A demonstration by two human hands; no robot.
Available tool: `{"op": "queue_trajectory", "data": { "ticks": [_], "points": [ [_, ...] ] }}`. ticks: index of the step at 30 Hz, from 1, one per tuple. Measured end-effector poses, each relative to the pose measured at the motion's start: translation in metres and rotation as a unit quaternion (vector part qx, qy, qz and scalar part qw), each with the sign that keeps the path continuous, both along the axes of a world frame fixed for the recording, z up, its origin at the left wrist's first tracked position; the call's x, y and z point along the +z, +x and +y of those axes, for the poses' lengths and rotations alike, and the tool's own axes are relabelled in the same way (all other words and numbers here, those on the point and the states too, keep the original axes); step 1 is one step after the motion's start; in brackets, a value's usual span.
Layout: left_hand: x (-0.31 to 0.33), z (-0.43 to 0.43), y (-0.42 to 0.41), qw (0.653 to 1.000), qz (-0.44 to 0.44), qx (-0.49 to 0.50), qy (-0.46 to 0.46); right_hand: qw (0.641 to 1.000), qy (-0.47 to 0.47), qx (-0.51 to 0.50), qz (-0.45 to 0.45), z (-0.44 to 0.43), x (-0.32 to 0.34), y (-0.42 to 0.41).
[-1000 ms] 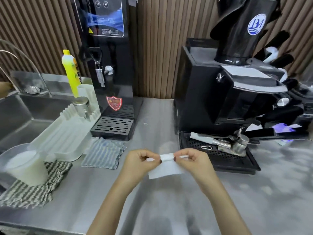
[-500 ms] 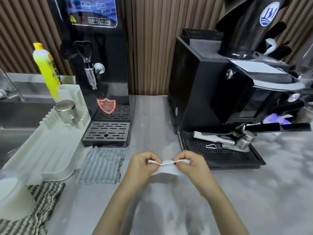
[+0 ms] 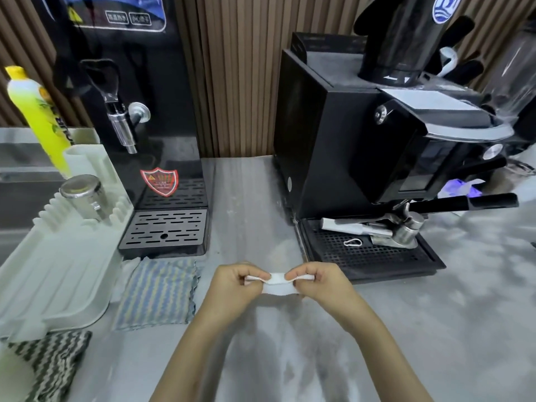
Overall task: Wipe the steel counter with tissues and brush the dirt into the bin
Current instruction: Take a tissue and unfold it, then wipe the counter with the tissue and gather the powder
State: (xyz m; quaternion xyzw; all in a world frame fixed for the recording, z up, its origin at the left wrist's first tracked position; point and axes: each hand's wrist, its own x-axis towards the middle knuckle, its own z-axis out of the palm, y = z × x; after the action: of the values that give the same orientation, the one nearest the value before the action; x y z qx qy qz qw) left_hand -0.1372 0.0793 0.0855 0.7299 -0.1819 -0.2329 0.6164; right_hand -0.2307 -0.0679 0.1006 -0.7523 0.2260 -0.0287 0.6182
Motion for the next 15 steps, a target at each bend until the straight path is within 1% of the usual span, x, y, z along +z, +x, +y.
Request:
{"op": "queue_trajectory", "data": {
  "ticks": [3,6,9,11,13,15],
  "points": [
    [0.002,-0.002,0.002,0.999,-0.014,-0.035,0.009,1.000,-0.013,0.002,0.000,-0.005,-0.002,0.000],
    [-0.001,-0.003,0.006,0.999,-0.026,-0.027,0.028,0.999,-0.029,-0.019,-0.008,-0.006,-0.005,0.002],
    [-0.003,-0.004,0.010,0.998,-0.017,-0.047,0.027,0.999,-0.041,-0.029,-0.002,-0.005,-0.007,0.005],
    [-0.004,-0.005,0.013,0.997,-0.031,-0.053,0.042,0.997,-0.060,-0.040,-0.002,-0.005,-0.007,0.006],
    [-0.005,-0.008,0.015,0.996,-0.042,-0.051,0.058,0.998,-0.045,-0.039,-0.006,-0.005,-0.006,0.007],
    [-0.004,-0.011,0.015,0.997,-0.021,-0.046,0.052,0.999,-0.018,-0.028,-0.009,-0.006,-0.006,0.008]
  ]
}}
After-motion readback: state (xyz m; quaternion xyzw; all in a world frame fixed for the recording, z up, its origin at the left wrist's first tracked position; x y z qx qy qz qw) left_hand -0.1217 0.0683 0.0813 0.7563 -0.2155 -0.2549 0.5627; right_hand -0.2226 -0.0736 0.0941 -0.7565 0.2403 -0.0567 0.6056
